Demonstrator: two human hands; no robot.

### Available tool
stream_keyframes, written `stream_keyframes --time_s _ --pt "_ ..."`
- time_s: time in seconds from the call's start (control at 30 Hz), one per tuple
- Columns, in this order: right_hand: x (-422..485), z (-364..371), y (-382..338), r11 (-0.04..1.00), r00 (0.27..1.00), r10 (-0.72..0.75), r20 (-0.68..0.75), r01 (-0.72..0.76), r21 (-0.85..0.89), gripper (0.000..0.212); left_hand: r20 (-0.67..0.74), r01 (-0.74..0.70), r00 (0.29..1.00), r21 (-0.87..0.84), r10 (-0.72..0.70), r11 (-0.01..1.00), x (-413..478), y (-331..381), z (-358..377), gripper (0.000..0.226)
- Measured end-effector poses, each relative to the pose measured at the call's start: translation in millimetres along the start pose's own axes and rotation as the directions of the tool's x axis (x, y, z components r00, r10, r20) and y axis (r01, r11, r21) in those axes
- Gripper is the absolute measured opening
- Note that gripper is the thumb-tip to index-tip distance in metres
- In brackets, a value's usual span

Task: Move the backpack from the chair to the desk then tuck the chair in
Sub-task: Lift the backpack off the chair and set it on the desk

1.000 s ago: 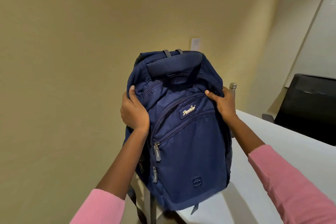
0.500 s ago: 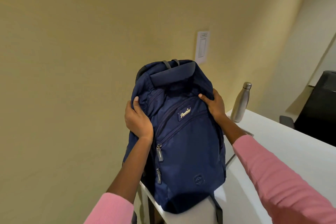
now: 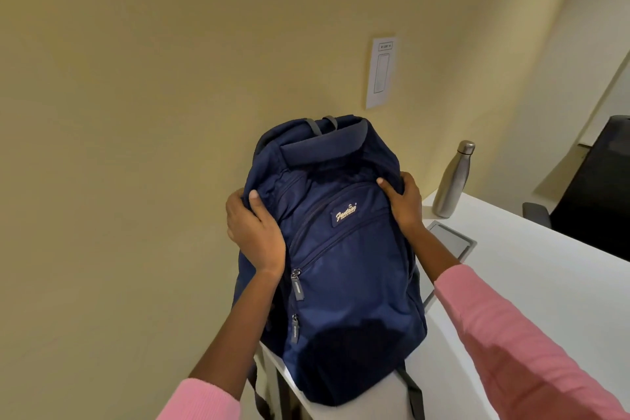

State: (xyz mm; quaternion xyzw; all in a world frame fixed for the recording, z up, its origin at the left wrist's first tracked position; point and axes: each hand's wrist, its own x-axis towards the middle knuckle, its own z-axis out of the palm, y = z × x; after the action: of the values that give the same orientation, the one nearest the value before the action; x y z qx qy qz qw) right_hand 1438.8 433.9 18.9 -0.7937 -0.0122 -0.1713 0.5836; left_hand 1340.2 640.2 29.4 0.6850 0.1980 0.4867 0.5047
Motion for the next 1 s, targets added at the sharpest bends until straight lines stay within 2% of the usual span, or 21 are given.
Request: stream_keyframes --time_s 0.13,0.27,0.43,0.5,0.53,0.6,0.7,0.77,0.87,1.0 --pt "-16 -6 12 0.998 1.0 0.001 0.0 -0.001 0.066 0.044 0.104 -0.107 0.99 0.099 0.096 0.989 -26 0 1 0.04" --pt "-37 -11 36 0.996 0.999 0.051 -0.007 -0.051 0.069 0.049 0.302 -0.281 0.931 0.233 0.206 0.931 -54 -18 -6 0.059" --pt "-71 -10 63 0.99 0.992 0.127 0.026 -0.128 0.059 0.049 0.587 -0.606 0.748 0.414 0.311 0.679 -83 -49 -7 0.063" --pt "-105 -29 99 0.969 0.969 0.247 -0.022 -0.247 0.018 0.045 0.736 -0.678 0.641 0.41 0.218 0.611 -121 -63 -8 0.069" --pt "-116 -29 107 0.965 0.965 0.261 -0.023 -0.261 0.011 0.043 0.774 -0.709 0.603 0.408 0.195 0.575 -127 -70 -11 0.073" --pt "-134 -28 117 0.957 0.956 0.291 -0.026 -0.291 0.011 0.04 0.825 -0.751 0.551 0.422 0.129 0.508 -139 -75 -15 0.076" --pt "-150 -16 121 0.947 0.947 0.32 -0.027 -0.319 0.045 0.042 0.858 -0.771 0.506 0.404 0.088 0.493 -147 -84 -19 0.078" --pt "-168 -10 133 0.89 0.889 0.454 -0.059 -0.452 0.055 0.057 0.889 -0.785 0.457 0.388 0.03 0.483 -159 -93 -22 0.084" --pt "-187 -1 142 0.746 0.742 0.666 -0.082 -0.656 0.117 0.074 0.933 -0.83 0.358 0.336 -0.037 0.446 -176 -104 -26 0.101" --pt "-182 4 149 0.705 0.707 0.706 -0.046 -0.694 0.147 0.079 0.959 -0.875 0.262 0.284 -0.109 0.391 -179 -117 -27 0.121"
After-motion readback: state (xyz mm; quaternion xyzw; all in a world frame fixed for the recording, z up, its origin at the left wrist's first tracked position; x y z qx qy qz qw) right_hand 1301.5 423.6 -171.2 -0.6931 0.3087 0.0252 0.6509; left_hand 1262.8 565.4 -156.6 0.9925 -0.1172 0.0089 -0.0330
